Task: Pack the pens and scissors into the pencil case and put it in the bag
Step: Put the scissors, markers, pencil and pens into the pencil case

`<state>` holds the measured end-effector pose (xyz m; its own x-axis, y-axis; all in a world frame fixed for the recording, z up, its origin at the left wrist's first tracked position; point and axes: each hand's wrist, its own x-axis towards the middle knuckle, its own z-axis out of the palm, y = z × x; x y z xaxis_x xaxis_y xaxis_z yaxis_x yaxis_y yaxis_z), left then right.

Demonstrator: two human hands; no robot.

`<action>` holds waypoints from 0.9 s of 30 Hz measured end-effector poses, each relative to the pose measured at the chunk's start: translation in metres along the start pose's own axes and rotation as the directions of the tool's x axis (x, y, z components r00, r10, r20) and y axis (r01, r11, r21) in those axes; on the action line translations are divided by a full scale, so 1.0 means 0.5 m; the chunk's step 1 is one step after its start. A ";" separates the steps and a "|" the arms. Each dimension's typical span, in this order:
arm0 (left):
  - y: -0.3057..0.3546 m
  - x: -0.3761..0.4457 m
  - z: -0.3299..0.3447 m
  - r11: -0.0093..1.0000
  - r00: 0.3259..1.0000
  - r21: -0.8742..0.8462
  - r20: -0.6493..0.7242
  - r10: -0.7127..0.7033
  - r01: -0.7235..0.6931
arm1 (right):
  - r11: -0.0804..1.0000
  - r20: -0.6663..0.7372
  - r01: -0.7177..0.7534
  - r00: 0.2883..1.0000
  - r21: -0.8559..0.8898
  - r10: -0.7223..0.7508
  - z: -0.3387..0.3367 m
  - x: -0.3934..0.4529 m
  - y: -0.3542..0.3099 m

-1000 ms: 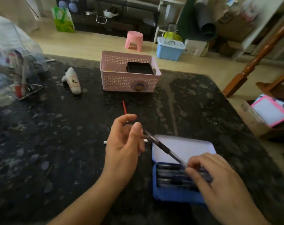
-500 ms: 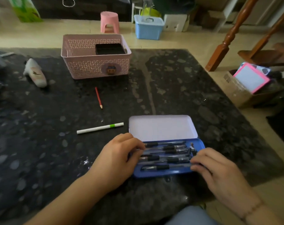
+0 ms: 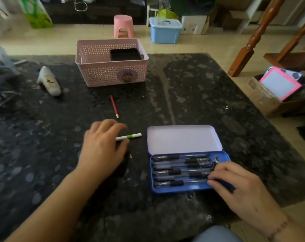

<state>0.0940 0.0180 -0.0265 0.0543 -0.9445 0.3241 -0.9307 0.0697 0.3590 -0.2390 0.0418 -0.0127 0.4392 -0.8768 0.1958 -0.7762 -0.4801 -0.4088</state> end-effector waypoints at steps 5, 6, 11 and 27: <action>-0.061 0.004 -0.005 0.957 0.952 0.145 0.142 -0.271 0.251 | 1.000 -0.082 0.001 0.997 -0.021 -0.003 -0.007 0.007 -0.010; -0.062 0.005 -0.006 0.963 0.959 0.118 0.124 -0.256 0.242 | 1.000 -0.089 0.005 0.996 -0.022 -0.007 -0.010 0.010 -0.016; 0.006 0.006 -0.031 0.987 0.995 -0.124 0.006 -0.100 0.100 | 1.000 -0.196 0.019 0.981 0.020 -0.015 -0.020 0.035 -0.043; 0.169 -0.074 -0.004 0.920 0.882 -0.246 0.291 0.371 -0.306 | 0.982 -0.216 0.182 0.958 -0.041 -0.187 0.037 -0.018 0.020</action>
<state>0.0140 0.0598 -0.0062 -0.4030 -0.9003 0.1645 -0.7834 0.4323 0.4465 -0.2424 0.0451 -0.0350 0.4682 -0.7565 0.4565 -0.7012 -0.6325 -0.3289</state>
